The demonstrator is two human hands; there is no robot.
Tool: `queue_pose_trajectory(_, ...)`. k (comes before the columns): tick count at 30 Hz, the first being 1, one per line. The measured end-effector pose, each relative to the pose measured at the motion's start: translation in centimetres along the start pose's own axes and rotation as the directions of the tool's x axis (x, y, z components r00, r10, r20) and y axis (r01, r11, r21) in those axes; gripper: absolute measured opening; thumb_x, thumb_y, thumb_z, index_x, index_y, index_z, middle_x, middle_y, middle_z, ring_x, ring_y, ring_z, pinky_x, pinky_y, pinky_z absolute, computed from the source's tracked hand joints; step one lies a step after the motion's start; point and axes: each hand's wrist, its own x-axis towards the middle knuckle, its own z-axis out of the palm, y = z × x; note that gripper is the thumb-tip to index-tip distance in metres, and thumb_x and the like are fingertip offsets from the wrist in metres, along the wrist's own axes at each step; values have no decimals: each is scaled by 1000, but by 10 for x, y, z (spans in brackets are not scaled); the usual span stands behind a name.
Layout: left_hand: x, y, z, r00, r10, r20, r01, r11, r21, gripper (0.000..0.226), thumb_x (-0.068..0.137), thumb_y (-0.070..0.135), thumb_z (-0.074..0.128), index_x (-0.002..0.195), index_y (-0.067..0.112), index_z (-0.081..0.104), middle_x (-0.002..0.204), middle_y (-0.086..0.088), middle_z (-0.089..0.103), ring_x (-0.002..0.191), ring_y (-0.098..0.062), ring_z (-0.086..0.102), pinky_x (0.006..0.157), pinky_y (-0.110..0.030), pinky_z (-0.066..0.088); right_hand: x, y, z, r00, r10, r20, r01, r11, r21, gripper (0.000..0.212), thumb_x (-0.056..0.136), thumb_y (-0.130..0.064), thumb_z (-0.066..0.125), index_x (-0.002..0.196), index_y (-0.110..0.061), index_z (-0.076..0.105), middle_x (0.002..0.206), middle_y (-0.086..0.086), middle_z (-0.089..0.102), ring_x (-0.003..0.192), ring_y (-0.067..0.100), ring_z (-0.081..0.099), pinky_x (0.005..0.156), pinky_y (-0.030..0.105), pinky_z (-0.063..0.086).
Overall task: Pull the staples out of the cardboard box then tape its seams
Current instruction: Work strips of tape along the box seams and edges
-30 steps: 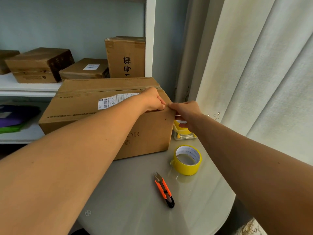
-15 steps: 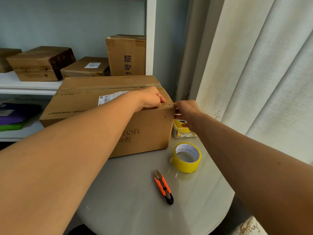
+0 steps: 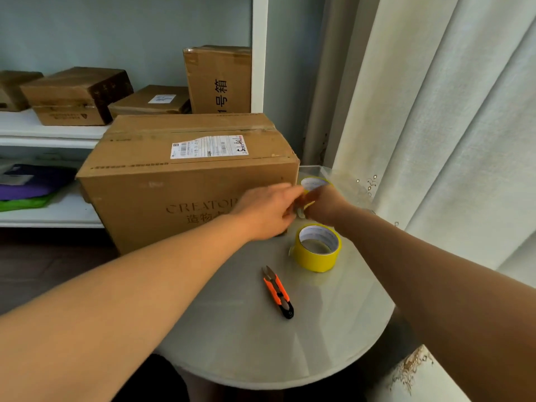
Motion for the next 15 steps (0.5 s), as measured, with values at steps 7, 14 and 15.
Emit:
queue_pose_trajectory(7,-6,-15,63,867,-345,359,440,869,-228,40,69,33,82,99,19,59,100,2,59,97,-19,59,80,-31,47,-3,27,33,950,-9,311,161,869,-468,89,73,-11,79,148,-18,32,147,8,39,130,28,44,98,31,42)
queue_pose_trajectory(14,-10,-7,92,886,-397,239,462,789,-405,15,80,28,73,83,20,60,90,0,63,79,-23,61,73,-38,55,-1,39,37,961,-41,272,142,921,-362,83,76,-1,73,147,-19,35,145,11,41,129,29,45,99,33,44)
queue_pose_trajectory(15,-10,-7,94,890,-399,219,455,783,-424,12,82,26,72,82,20,61,91,-1,64,80,-24,62,73,-42,57,-2,39,37,961,-46,273,148,920,-364,82,76,-2,73,147,-18,35,146,11,41,129,29,45,100,33,44)
